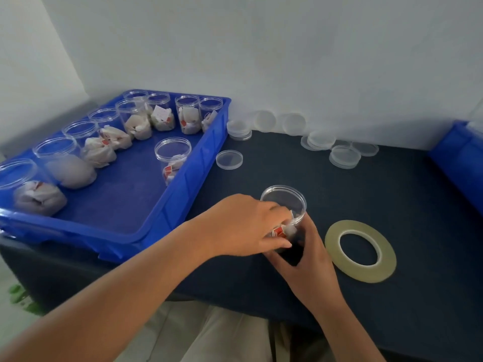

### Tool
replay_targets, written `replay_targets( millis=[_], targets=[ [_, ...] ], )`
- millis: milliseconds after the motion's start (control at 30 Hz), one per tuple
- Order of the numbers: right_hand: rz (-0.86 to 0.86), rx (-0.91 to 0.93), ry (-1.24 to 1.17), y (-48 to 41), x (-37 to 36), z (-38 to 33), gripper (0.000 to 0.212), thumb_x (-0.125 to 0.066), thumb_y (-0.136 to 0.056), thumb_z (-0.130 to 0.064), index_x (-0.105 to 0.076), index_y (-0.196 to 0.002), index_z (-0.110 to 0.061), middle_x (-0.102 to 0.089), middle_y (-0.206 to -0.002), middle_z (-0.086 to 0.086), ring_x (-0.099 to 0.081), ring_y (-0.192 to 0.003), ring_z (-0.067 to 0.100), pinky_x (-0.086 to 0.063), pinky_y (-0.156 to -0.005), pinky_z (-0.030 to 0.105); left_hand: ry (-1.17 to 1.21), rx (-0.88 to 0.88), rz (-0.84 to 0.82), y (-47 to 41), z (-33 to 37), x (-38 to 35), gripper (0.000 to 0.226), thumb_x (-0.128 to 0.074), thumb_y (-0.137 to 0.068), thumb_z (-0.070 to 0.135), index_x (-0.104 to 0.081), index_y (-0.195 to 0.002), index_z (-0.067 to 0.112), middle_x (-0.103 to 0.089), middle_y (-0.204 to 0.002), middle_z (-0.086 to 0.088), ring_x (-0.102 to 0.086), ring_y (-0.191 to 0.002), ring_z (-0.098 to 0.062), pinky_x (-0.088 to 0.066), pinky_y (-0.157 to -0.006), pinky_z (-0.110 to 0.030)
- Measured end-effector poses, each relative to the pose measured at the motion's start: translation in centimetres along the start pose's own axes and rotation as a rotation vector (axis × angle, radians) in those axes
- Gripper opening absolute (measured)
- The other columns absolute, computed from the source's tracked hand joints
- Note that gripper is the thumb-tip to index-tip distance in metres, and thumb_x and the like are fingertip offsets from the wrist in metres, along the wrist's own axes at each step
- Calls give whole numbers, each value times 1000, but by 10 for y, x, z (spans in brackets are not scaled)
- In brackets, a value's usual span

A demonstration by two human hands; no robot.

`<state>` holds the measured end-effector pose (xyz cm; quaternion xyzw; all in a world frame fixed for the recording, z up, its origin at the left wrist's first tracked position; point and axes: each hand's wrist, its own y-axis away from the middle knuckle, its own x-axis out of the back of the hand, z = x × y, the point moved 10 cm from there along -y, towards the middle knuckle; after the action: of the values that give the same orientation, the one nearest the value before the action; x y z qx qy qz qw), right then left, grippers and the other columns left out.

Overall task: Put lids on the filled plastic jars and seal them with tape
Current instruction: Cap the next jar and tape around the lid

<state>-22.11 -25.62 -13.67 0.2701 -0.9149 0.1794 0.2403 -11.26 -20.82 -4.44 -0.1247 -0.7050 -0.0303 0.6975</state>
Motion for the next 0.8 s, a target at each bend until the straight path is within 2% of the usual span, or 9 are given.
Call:
replay_targets(
  millis=[133, 233, 333, 433, 500, 567, 667, 733, 800],
  targets=[
    [83, 2, 98, -5, 5, 2, 82, -71, -83, -67, -38, -152, -38, -52, -133, -26, -50, -120, -11, -47, -94, 14, 497, 61, 383, 1, -38, 31, 34, -49, -104, 59, -68, -119, 35, -70, -111, 24, -66, -74, 8, -50, -63, -15],
    [82, -10, 160, -6, 3, 5, 77, -71, -83, -64, -37, -147, -40, -47, -131, -26, -45, -115, -15, -40, -87, 6, 613, 428, 584, -11, -120, 14, 21, -54, -106, 44, -71, -111, 33, -74, -100, 19, -72, -77, -2, -54, -68, -25],
    [70, -19, 155, -6, 2, 8, 79, -71, -83, -67, -35, -148, -42, -46, -134, -31, -44, -119, -16, -42, -92, 8, 347, 698, 226, -41, -186, -51, 34, -56, -107, 32, -61, -136, 15, -62, -138, -4, -60, -126, -22, -51, -101, -40],
    [69, -17, 148, -6, 4, 10, 81, -75, -84, -63, -35, -151, -42, -48, -134, -33, -44, -121, -19, -43, -95, 11, 265, 737, -101, -54, -212, -106, 62, -50, -109, 39, -33, -160, 9, -26, -170, -13, -25, -156, -34, -32, -122, -49],
    [72, -18, 151, -6, 4, 10, 82, -74, -83, -65, -34, -151, -43, -45, -131, -37, -41, -120, -23, -41, -91, 7, 257, 735, -66, -52, -215, -114, 61, -56, -105, 48, -45, -154, 13, -31, -168, -11, -31, -154, -34, -38, -119, -50],
    [82, -12, 152, -7, 4, 9, 82, -72, -82, -69, -33, -151, -46, -43, -128, -41, -40, -120, -25, -40, -89, 4, 284, 728, 100, -45, -211, -108, 39, -70, -95, 53, -67, -116, 19, -36, -165, -10, -40, -147, -34, -42, -114, -48],
    [92, -4, 154, -7, 5, 8, 82, -70, -81, -73, -33, -149, -46, -44, -129, -40, -41, -120, -23, -40, -88, 5, 316, 674, 112, -34, -189, -108, 39, -77, -89, 53, -60, -76, 20, -30, -169, -16, -27, -155, -35, -32, -119, -45],
    [94, -3, 152, -7, 6, 9, 83, -71, -80, -72, -36, -150, -43, -48, -133, -34, -45, -120, -18, -45, -91, 10, 291, 621, 83, -29, -172, -105, 45, -73, -89, 57, -58, -69, 20, -57, -149, -13, -51, -139, -30, -44, -101, -34],
    [96, -5, 134, -7, 6, 9, 84, -74, -78, -70, -40, -149, -39, -51, -133, -30, -50, -122, -11, -51, -96, 18, 306, 624, 149, -19, -162, -93, 43, -65, -89, 65, -57, -82, 23, -70, -109, 2, -68, -102, -21, -47, -73, -28]
  ],
)
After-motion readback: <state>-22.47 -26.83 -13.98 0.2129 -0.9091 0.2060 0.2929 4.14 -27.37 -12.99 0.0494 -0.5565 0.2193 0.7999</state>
